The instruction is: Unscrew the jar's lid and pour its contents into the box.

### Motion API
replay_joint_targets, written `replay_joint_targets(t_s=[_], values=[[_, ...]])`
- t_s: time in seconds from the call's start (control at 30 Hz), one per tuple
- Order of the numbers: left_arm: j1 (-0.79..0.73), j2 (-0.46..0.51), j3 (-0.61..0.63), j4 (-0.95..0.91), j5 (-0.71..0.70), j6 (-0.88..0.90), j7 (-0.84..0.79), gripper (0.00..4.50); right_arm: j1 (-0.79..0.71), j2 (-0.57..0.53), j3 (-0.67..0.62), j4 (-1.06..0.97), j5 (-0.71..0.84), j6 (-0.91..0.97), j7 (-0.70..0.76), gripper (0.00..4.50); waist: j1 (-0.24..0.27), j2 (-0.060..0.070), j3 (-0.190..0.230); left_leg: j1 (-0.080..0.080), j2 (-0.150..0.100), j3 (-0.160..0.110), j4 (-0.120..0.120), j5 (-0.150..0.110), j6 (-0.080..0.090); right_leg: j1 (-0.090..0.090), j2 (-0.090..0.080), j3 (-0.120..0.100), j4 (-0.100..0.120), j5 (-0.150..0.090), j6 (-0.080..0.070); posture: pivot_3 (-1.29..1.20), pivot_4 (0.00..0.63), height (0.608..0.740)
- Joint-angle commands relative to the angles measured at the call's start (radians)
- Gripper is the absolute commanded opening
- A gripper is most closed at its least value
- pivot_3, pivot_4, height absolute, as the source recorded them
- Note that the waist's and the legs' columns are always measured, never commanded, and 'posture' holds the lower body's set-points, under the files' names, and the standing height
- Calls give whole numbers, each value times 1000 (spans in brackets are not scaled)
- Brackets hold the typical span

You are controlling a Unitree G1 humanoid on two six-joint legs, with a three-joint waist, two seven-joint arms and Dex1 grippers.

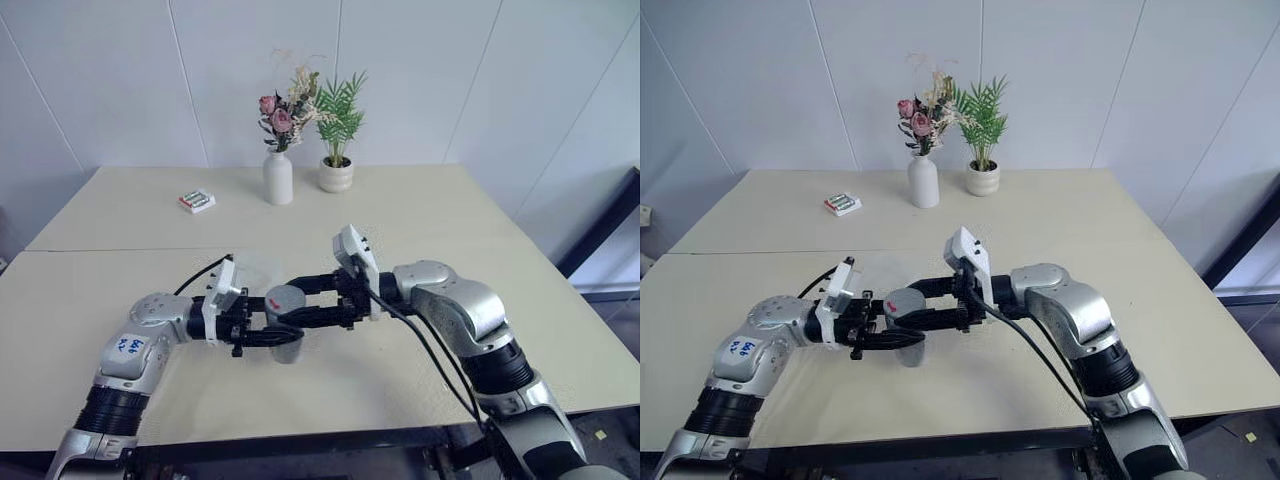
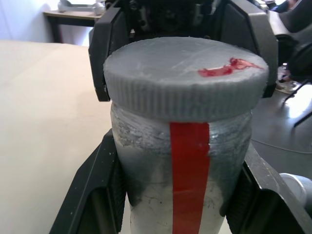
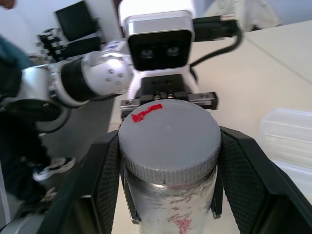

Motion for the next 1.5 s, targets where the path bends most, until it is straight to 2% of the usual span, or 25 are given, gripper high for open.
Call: replay_joint_targets(t_s=[0.03,0.23,0.4,0.6,1.2,1.37,1.5], values=[[-37,-21,-46,2,20,-18,-24,2104,-69,21,33,5,59,-66,183,2527,-2,0,0,0,0,0,0,0,0,0,0,0,0,0,0,0,150,740],[-60,-46,-45,10,26,-39,-37,2104,-103,19,46,90,11,-128,267,2527,-2,0,0,1,0,0,1,0,0,0,0,0,3,0,0,0,150,740],[-57,-45,-16,12,21,-49,-22,2104,-95,21,23,101,11,-115,252,2527,-1,0,0,1,0,0,3,0,0,0,0,1,4,0,0,0,150,740],[-32,-32,4,-15,6,-46,-6,2104,-71,24,-15,78,45,-55,205,4476,-1,0,0,1,0,0,3,0,0,0,0,1,5,0,0,0,150,740],[22,-7,35,-81,-29,-8,22,2104,-56,37,-80,125,12,-209,105,4476,-1,0,0,0,0,0,5,0,0,0,1,1,6,0,0,0,150,740],[33,-10,42,-93,-30,0,35,2104,-44,35,-84,99,14,-205,67,4476,-1,0,0,1,0,0,5,0,0,0,0,1,6,0,0,0,150,740],[33,-18,39,-95,-31,0,44,2104,0,67,-55,15,19,-152,-23,4476,-2,0,0,1,0,0,5,0,0,0,0,1,6,0,0,0,150,740]])
